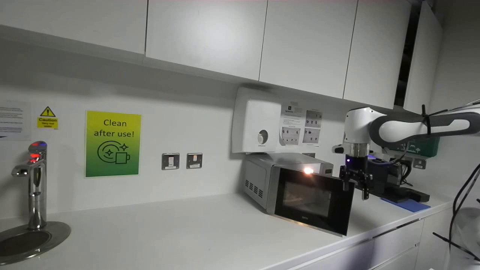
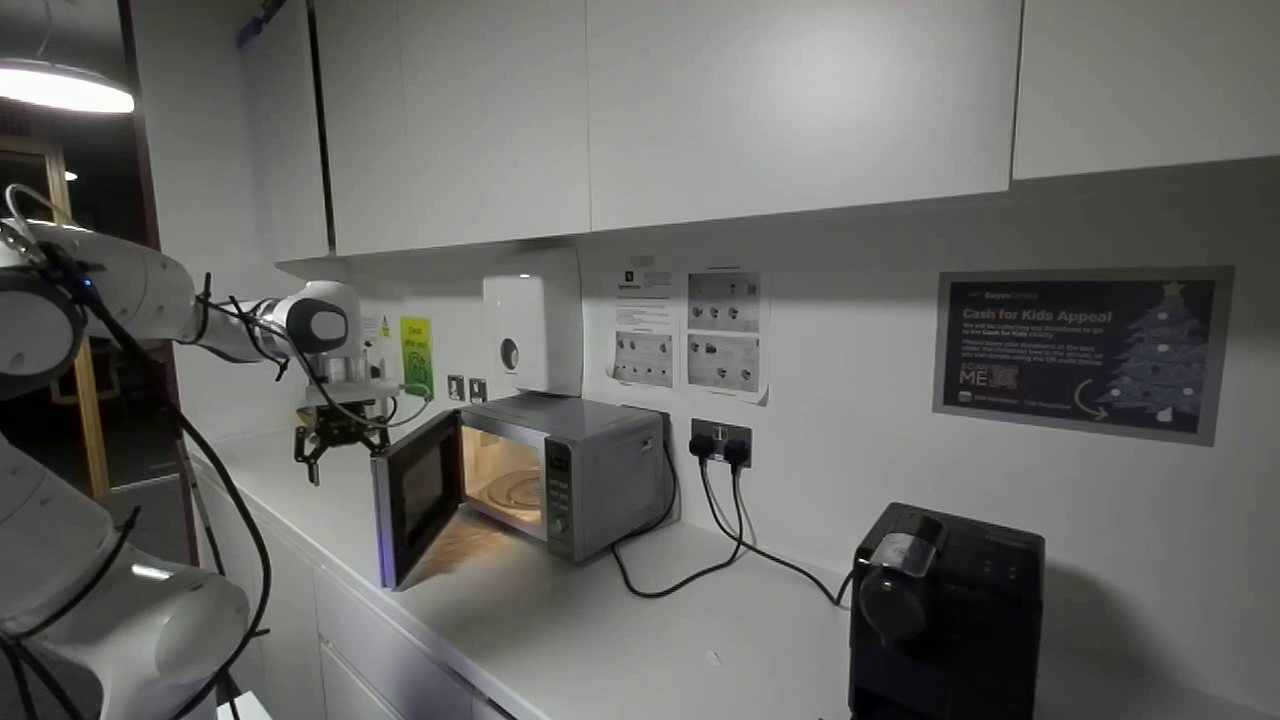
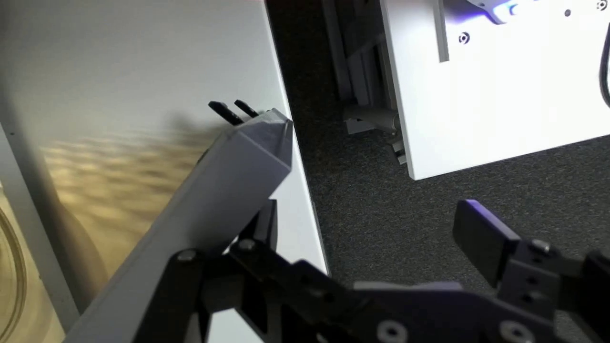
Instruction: Close the microwave door fully
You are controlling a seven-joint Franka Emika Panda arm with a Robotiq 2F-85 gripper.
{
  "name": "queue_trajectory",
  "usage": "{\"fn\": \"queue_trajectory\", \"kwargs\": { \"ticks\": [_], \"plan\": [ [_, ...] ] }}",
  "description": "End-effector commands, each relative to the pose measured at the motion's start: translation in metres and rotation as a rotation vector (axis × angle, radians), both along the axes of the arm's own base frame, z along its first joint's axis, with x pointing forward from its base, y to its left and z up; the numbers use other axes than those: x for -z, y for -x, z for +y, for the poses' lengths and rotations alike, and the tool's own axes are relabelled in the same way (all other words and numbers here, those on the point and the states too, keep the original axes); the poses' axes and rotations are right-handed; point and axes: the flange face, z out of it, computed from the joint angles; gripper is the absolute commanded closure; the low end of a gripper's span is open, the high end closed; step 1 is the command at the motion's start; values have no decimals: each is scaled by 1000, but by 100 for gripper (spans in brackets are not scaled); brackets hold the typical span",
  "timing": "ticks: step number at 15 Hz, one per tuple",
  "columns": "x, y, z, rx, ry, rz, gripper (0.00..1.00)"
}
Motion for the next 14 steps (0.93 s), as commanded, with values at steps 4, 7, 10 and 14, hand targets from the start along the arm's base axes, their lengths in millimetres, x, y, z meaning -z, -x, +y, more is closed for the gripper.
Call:
{"fn": "queue_trajectory", "kwargs": {
  "ticks": [4,7,10,14],
  "plan": [
    [4,9,-19,75,59,-31,0],
    [7,8,-25,102,72,-35,0],
    [10,7,-32,132,78,-33,0],
    [12,3,-42,167,81,-29,0]
  ]
}}
